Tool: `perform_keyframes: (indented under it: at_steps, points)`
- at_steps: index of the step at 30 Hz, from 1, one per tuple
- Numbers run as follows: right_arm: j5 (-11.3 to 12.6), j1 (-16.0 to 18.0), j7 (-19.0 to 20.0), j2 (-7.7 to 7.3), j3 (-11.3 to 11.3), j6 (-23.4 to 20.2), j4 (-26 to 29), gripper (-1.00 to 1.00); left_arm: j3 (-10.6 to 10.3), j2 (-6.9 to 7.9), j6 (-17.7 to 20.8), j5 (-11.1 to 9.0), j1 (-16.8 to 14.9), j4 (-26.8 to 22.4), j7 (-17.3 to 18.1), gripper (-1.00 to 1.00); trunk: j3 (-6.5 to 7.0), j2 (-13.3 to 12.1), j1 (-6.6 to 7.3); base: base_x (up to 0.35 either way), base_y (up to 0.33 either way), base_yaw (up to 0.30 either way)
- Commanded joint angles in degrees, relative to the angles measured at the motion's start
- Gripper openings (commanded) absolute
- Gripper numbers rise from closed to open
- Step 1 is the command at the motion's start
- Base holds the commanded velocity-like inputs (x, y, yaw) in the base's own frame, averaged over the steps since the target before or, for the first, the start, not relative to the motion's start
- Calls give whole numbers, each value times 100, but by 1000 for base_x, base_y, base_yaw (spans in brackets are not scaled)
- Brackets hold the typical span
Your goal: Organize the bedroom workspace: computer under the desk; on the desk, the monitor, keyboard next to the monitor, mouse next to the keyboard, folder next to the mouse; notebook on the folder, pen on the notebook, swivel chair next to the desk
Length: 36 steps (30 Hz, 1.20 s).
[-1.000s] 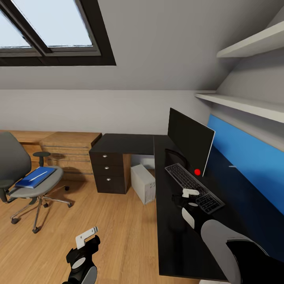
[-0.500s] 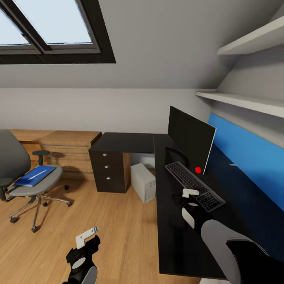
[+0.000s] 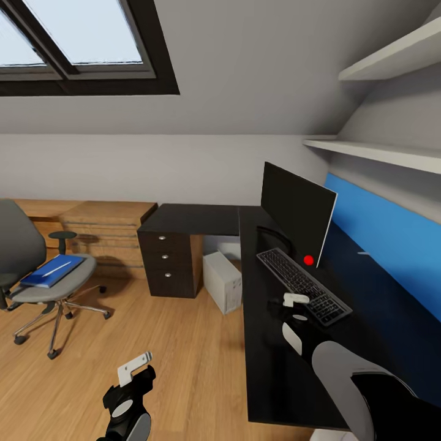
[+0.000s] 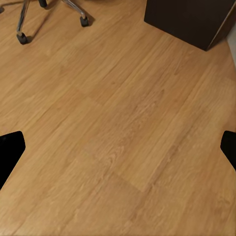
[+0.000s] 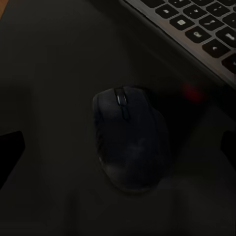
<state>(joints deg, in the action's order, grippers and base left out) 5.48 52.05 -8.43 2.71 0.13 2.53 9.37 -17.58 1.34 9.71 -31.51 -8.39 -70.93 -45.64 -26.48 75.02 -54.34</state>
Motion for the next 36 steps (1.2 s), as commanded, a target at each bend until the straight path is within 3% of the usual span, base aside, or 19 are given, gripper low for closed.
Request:
perform_keyframes:
  at_steps: [1, 20, 36]
  points:
    - [58, 5, -10, 2, 5, 25, -5, 100, -17, 7, 31, -17, -5, -9, -42, 100, -25, 45, -23, 0, 0, 0]
    - [86, 7, -25, -49, -15, -481, 12, 100, -9, 15, -5, -13, -5, -16, -27, 100, -61, 126, -67, 0, 0, 0]
    - [93, 7, -98, -76, -24, -639, 22, 100, -17, 16, -350, -7, -5, -9, -25, 100, -61, 126, -67, 0, 0, 0]
